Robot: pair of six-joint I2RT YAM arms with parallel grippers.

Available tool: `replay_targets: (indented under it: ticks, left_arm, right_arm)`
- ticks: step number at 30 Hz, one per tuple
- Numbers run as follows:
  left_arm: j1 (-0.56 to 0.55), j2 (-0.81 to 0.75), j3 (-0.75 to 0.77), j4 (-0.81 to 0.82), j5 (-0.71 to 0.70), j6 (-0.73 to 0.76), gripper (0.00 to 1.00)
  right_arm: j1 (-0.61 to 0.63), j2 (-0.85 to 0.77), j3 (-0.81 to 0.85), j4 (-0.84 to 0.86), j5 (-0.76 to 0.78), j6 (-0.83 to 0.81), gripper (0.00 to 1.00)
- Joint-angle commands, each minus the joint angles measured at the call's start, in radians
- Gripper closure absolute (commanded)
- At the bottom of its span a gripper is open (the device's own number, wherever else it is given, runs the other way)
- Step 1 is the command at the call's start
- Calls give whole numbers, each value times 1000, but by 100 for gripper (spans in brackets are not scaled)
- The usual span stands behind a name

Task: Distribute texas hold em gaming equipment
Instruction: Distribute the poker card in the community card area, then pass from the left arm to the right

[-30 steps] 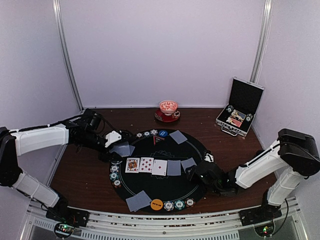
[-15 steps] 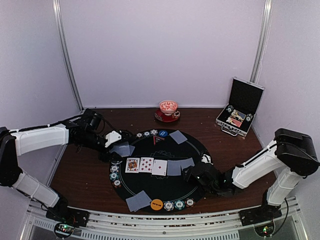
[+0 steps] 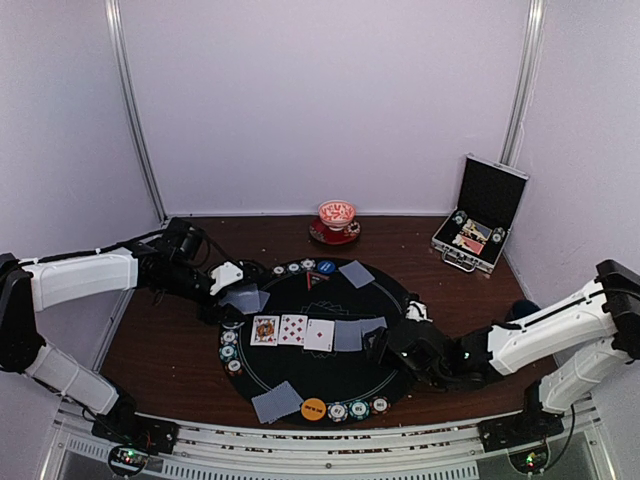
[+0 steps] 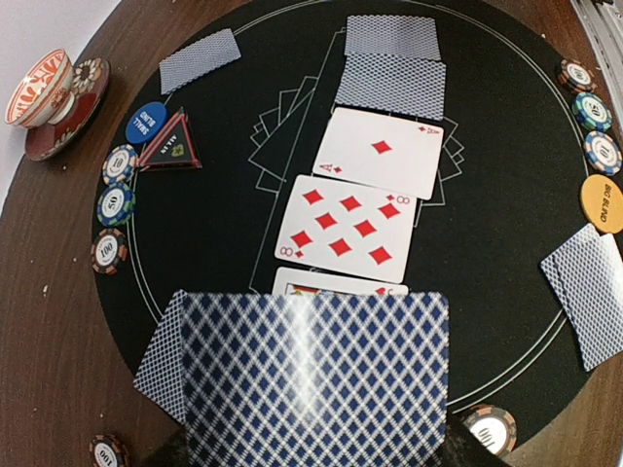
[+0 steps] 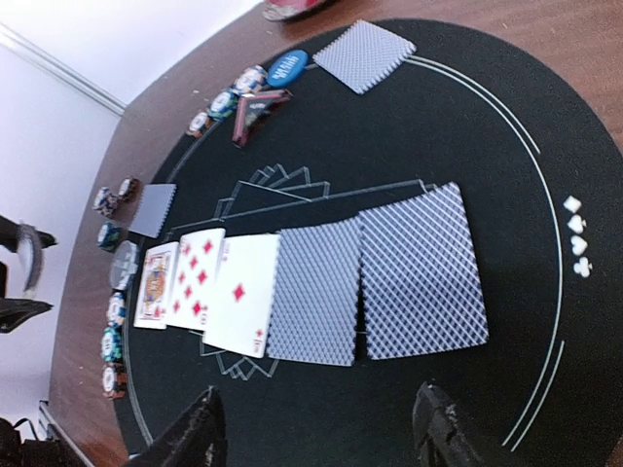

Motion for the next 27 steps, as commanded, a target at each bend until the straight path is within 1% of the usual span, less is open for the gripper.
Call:
replay_targets:
  ticks: [1,3,5,10,13,17,22,27]
  left_arm:
    - [-3,3,14,30,10,-3,38]
    - [-4,0,12,30,13,-1,38]
    - [-10,-1,10,30,16,1,38]
    - [-21,-1,2,30,20,8,38]
    - [-25,-9,-3,30,25,14,38]
    - [-30,-24,-13,30,34,25,38]
    - [-37,-28,-20,30,40,37,37]
    - [-42,-30,-25,30,44,43,37]
  right_arm:
    - [6,-96,32,31,29,-141,30]
    - [4,-102,44,114,-18,-203,26]
    - [0,-72,79,184,-79,-250,23]
    - [-39,102,230,321,-276,-286,22]
    - [-77,235,327,379,-405,-261,22]
    - [-130,403,423,514,-586,-183,24]
    - [-155,536,534,585,-700,-133,29]
    - [-157,619,629,584,-756,-111,30]
